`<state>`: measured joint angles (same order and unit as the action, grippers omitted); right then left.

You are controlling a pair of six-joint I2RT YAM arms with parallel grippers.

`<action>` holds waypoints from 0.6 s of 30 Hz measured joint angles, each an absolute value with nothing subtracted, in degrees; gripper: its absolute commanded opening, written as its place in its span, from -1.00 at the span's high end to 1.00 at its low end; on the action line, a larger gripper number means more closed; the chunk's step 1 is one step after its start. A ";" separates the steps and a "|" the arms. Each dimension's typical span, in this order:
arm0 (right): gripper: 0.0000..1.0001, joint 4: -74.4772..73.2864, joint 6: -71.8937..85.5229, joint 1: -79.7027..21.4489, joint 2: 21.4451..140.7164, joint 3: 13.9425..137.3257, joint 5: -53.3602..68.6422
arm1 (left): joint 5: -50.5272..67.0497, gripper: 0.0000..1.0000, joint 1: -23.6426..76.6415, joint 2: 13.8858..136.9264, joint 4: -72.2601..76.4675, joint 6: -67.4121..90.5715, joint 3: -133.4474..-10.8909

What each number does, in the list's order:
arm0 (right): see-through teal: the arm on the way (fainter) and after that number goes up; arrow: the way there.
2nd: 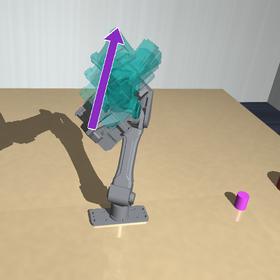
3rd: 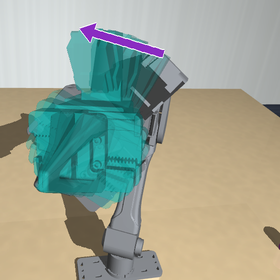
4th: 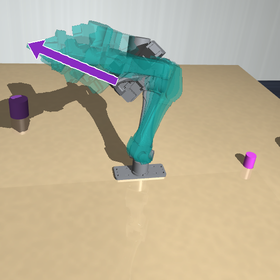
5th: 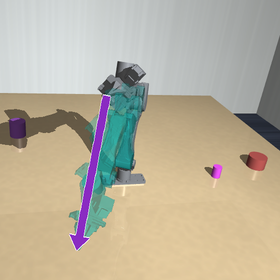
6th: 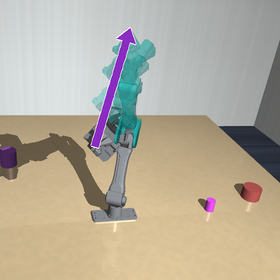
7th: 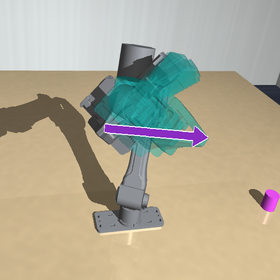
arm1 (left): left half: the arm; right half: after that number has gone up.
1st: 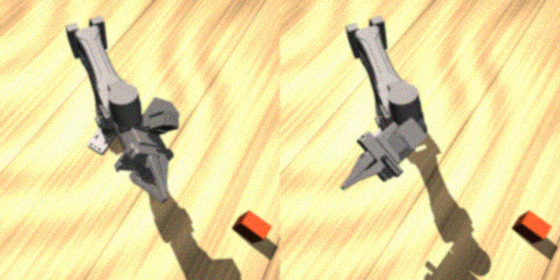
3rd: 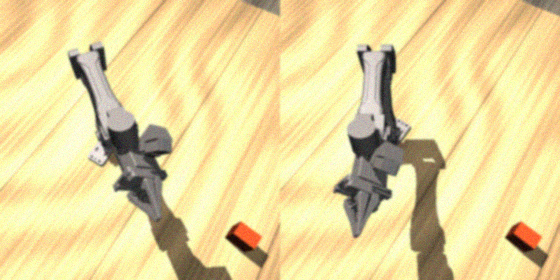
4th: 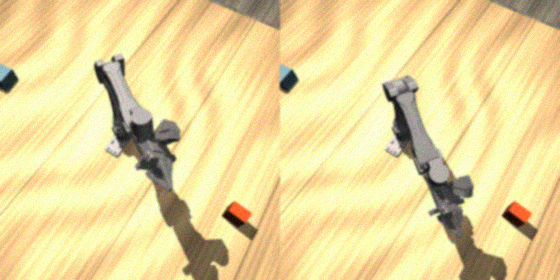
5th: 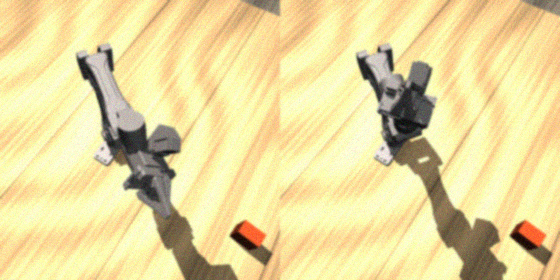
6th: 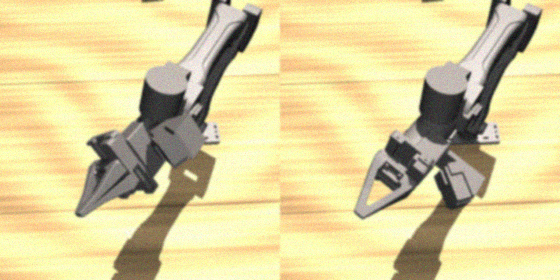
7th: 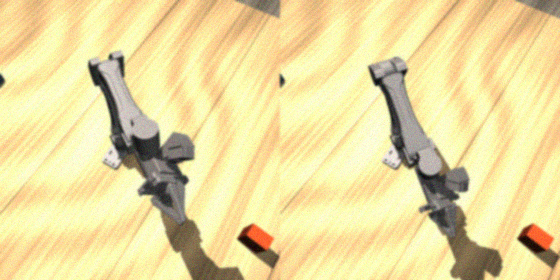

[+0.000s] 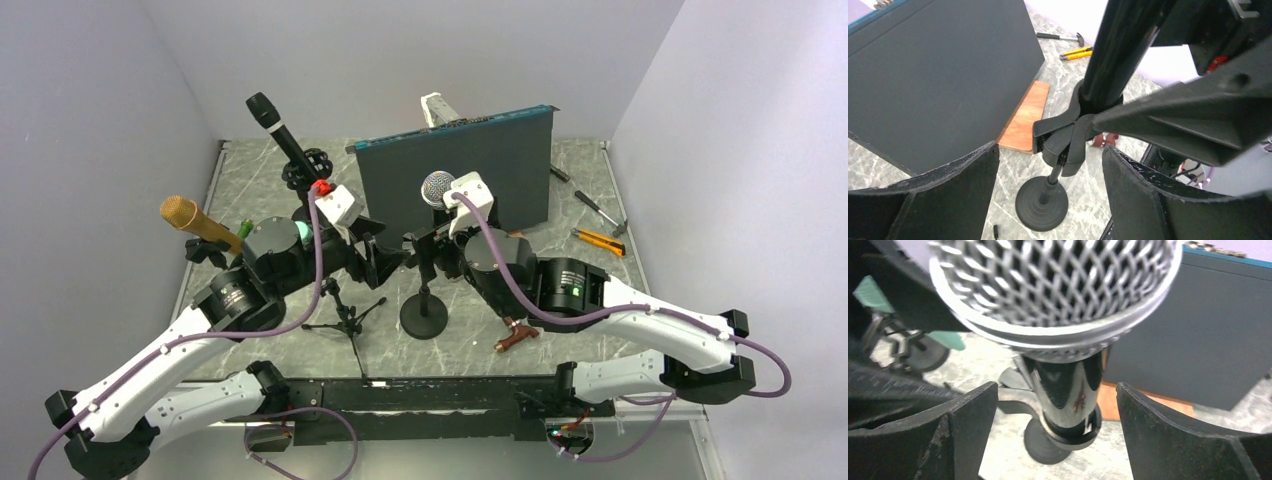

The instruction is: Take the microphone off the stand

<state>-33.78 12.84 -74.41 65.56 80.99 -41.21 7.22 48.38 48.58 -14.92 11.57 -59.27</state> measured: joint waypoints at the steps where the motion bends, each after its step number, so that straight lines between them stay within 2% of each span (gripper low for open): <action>1: -0.69 -33.76 12.73 -74.65 66.04 81.06 -43.24 | 7.29 -0.56 48.49 48.58 -14.92 11.62 -59.11; 6: -0.51 -32.99 11.38 -74.89 66.52 81.06 -48.31 | 8.40 -0.64 48.82 48.03 -14.66 11.42 -57.87; 8: -0.38 -32.14 10.48 -74.96 66.52 81.03 -49.06 | 9.26 -0.64 48.82 47.55 -14.44 11.20 -57.34; 10: -0.16 -30.52 9.13 -74.96 66.52 80.73 -49.30 | 10.33 -0.64 48.84 47.09 -14.26 10.61 -56.82; 15: 0.53 -24.67 5.06 -74.96 65.41 76.79 -48.77 | 12.62 -0.57 48.84 46.98 -14.57 7.22 -56.47; 18: 0.81 -22.52 3.60 -74.96 65.10 75.46 -47.40 | 13.82 -0.59 48.84 47.57 -14.87 3.62 -56.62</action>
